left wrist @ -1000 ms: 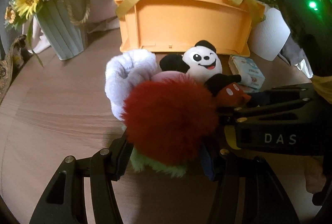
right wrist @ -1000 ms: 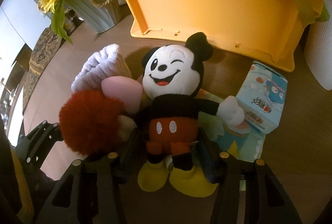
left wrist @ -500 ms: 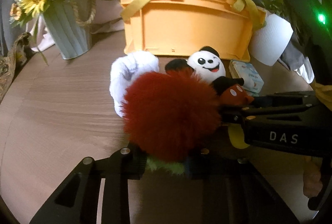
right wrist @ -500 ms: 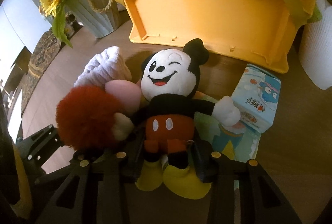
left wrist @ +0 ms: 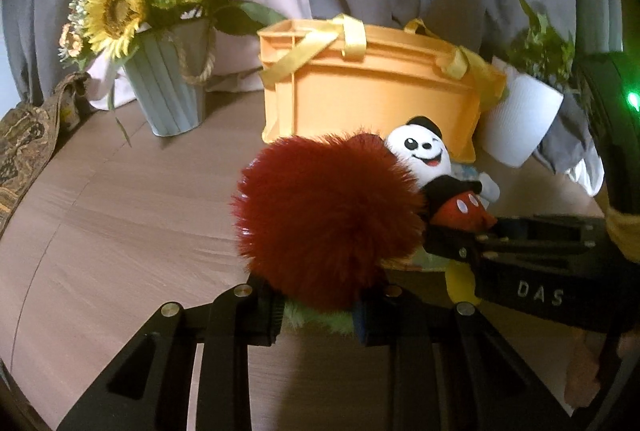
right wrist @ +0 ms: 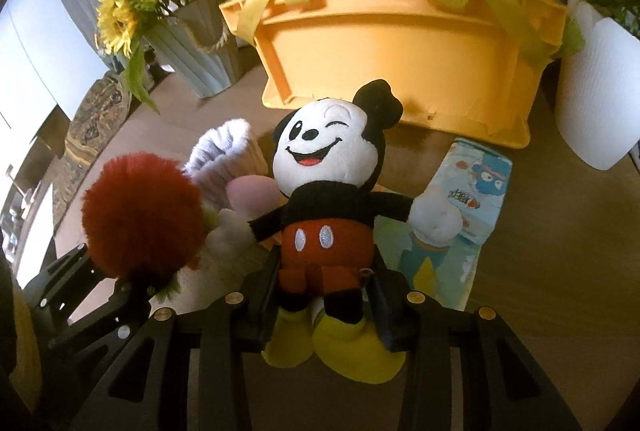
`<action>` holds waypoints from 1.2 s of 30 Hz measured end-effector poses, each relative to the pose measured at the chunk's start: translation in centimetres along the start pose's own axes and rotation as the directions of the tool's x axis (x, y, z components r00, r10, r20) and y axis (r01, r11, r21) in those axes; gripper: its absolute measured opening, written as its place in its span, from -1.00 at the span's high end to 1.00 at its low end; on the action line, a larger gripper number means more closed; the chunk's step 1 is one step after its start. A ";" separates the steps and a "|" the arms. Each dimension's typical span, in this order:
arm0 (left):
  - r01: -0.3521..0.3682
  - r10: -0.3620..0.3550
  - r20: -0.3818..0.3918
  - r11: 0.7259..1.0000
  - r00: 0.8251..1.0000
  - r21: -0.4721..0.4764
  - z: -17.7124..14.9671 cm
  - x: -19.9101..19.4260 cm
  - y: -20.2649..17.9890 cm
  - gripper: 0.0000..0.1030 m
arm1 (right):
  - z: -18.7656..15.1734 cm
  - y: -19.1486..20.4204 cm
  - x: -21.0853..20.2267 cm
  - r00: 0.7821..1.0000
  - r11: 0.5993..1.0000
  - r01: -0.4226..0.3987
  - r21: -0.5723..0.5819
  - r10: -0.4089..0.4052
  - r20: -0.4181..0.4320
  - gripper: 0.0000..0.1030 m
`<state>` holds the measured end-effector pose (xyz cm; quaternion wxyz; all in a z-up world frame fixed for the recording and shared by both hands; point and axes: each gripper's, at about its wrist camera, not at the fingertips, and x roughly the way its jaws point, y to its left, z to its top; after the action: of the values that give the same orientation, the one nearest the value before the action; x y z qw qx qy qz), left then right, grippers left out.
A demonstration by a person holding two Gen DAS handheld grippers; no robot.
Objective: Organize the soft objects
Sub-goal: 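Close the left gripper on the red pompom plush, then lift the red pompom with the left gripper while the right carries Mickey over the crate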
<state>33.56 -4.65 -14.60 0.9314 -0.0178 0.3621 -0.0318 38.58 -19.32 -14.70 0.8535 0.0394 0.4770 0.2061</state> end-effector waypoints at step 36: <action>0.004 -0.007 0.265 1.000 0.964 0.013 10.2 -9.3 -3.7 0.46 | 4.5 -0.4 -13.4 0.947 1.000 0.018 0.017 -0.023 0.320 0.22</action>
<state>33.43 -7.57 -0.65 0.9715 -0.0173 0.2339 -0.0338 36.27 -24.35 -1.64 0.9214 0.0734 0.3338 0.1848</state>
